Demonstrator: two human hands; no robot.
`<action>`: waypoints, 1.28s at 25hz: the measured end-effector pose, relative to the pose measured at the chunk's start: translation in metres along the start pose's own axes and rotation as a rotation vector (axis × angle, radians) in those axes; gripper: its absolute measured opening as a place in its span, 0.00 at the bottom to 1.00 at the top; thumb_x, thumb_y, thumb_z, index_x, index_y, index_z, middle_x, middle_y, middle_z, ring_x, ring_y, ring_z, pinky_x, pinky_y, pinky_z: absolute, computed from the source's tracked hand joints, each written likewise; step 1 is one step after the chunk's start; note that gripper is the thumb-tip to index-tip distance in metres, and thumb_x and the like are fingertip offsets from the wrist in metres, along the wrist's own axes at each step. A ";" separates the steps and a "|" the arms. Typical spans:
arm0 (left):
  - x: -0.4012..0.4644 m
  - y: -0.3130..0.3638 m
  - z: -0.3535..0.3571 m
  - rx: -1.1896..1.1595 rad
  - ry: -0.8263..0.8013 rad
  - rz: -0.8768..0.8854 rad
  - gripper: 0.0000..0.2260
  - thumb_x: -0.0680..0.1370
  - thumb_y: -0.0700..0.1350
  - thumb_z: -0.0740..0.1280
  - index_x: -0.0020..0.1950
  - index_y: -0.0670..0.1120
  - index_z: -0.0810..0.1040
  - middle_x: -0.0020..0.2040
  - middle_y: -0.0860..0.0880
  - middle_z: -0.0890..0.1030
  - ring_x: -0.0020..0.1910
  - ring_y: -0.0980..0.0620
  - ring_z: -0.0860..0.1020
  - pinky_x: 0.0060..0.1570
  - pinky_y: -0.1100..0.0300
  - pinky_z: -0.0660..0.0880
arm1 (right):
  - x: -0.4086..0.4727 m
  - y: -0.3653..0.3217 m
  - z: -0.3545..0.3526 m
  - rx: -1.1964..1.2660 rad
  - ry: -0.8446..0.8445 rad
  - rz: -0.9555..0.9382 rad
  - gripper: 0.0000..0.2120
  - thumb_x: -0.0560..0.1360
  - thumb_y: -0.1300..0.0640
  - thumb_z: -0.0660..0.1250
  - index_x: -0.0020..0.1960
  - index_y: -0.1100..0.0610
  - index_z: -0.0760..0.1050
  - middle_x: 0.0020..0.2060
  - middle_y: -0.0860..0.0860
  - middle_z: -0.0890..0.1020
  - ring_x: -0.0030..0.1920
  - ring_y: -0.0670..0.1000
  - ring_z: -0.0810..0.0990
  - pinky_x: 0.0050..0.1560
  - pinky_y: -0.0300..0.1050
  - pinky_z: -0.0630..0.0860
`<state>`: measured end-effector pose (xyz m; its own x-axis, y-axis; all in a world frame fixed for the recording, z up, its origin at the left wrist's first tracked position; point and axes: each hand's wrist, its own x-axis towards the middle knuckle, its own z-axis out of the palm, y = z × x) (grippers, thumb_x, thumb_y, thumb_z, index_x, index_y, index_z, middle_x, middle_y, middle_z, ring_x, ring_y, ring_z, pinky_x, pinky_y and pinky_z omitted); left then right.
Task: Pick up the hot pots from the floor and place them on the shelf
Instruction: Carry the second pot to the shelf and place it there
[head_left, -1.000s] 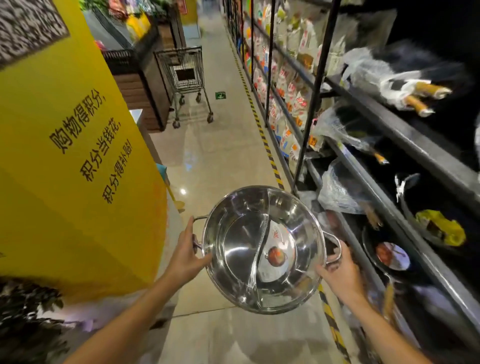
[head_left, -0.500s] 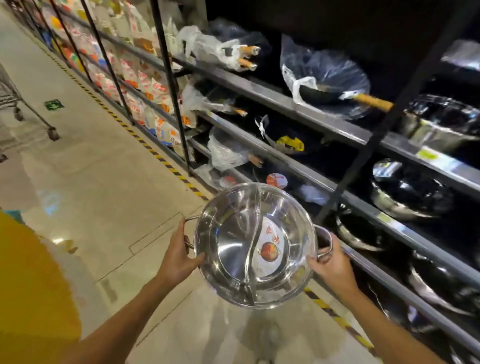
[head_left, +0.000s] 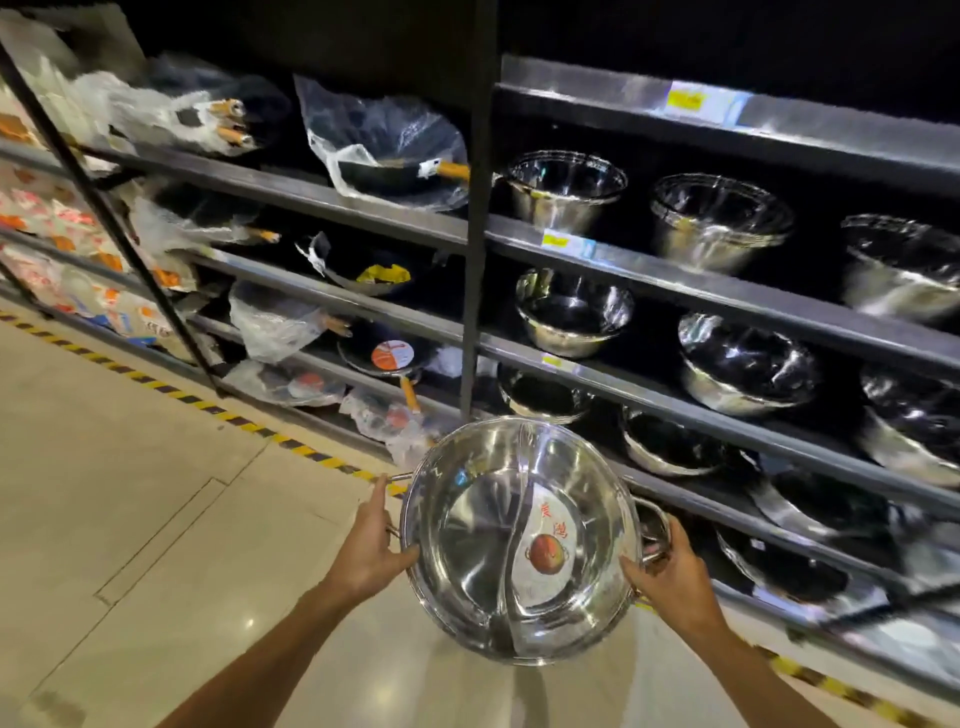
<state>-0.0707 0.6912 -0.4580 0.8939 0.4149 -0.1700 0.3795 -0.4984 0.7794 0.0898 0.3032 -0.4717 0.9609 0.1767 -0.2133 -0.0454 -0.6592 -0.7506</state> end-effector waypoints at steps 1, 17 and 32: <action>0.005 0.012 0.013 0.010 -0.020 0.001 0.58 0.59 0.75 0.71 0.80 0.57 0.47 0.47 0.50 0.72 0.41 0.53 0.75 0.37 0.61 0.70 | 0.007 0.011 -0.014 0.009 0.006 -0.001 0.44 0.65 0.45 0.80 0.75 0.52 0.64 0.40 0.47 0.84 0.36 0.41 0.82 0.34 0.35 0.75; 0.154 -0.119 0.183 0.052 0.000 -0.207 0.52 0.64 0.61 0.78 0.80 0.55 0.52 0.51 0.46 0.73 0.41 0.53 0.74 0.36 0.62 0.69 | 0.192 0.164 0.110 -0.001 -0.175 0.127 0.46 0.71 0.55 0.78 0.80 0.55 0.55 0.36 0.45 0.81 0.35 0.40 0.80 0.32 0.30 0.72; 0.388 -0.384 0.510 -0.302 0.500 -0.151 0.32 0.73 0.41 0.73 0.75 0.46 0.66 0.50 0.37 0.76 0.45 0.44 0.75 0.51 0.46 0.77 | 0.490 0.459 0.367 0.306 0.200 -0.025 0.36 0.72 0.67 0.74 0.77 0.57 0.65 0.37 0.40 0.80 0.36 0.33 0.79 0.46 0.30 0.76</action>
<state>0.2524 0.6556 -1.1309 0.5871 0.8082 -0.0448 0.3432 -0.1984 0.9181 0.4399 0.3560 -1.1502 0.9958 0.0235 -0.0884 -0.0716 -0.4018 -0.9129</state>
